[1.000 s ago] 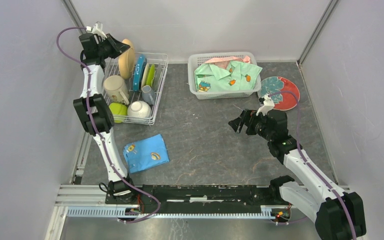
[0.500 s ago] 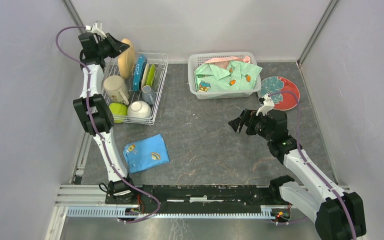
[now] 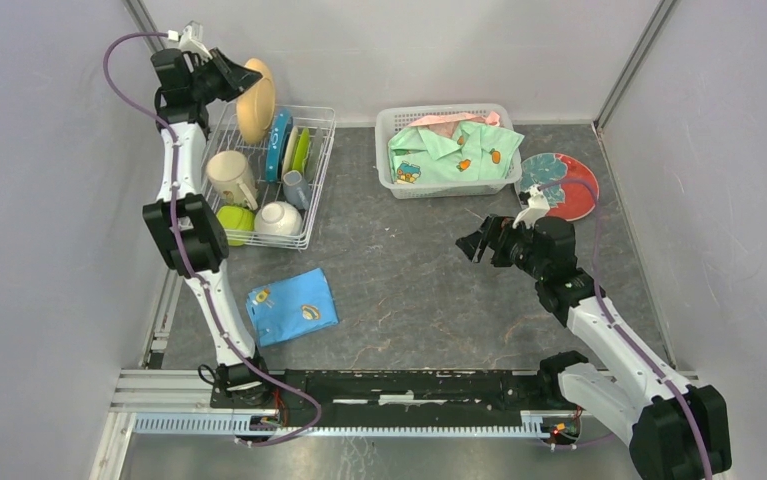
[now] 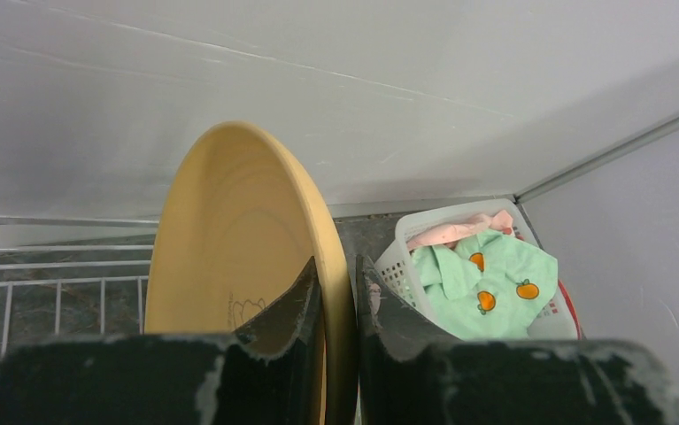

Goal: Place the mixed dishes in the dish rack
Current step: Insert the plate into the dish rack.

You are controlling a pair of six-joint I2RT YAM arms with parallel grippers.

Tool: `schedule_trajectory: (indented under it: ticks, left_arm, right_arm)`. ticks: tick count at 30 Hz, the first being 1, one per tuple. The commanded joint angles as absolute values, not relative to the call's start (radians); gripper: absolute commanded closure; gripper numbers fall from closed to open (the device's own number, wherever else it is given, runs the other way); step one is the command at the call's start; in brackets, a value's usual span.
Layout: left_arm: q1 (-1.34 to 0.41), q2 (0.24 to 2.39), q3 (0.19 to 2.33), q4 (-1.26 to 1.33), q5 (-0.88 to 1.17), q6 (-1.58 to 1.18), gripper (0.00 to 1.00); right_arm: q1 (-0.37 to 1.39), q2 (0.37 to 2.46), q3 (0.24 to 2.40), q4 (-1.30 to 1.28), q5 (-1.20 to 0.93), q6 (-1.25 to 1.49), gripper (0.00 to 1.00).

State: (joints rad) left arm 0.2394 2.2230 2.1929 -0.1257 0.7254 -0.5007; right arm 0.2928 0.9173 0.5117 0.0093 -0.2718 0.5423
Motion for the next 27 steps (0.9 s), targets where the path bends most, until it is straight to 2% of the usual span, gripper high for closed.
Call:
schedule_trajectory:
  ticks: [1, 18, 24, 27]
  left_arm:
    - [0.235, 2.143, 2.211, -0.141, 0.756, -0.535, 0.98]
    - [0.233, 2.123, 1.952, -0.034, 0.755, -0.521, 0.98]
    - [0.229, 2.145, 1.918, -0.036, 0.755, -0.486, 0.86]
    - [0.229, 2.151, 1.929, -0.043, 0.761, -0.484, 0.7]
  right_arm:
    - [0.296, 0.911, 0.57, 0.024, -0.267, 0.553, 0.02]
    - [0.301, 0.879, 0.548, 0.03, -0.272, 0.565, 0.02]
    - [0.305, 0.874, 0.542, 0.041, -0.291, 0.571, 0.02]
    - [0.307, 0.868, 0.54, 0.041, -0.293, 0.567, 0.02]
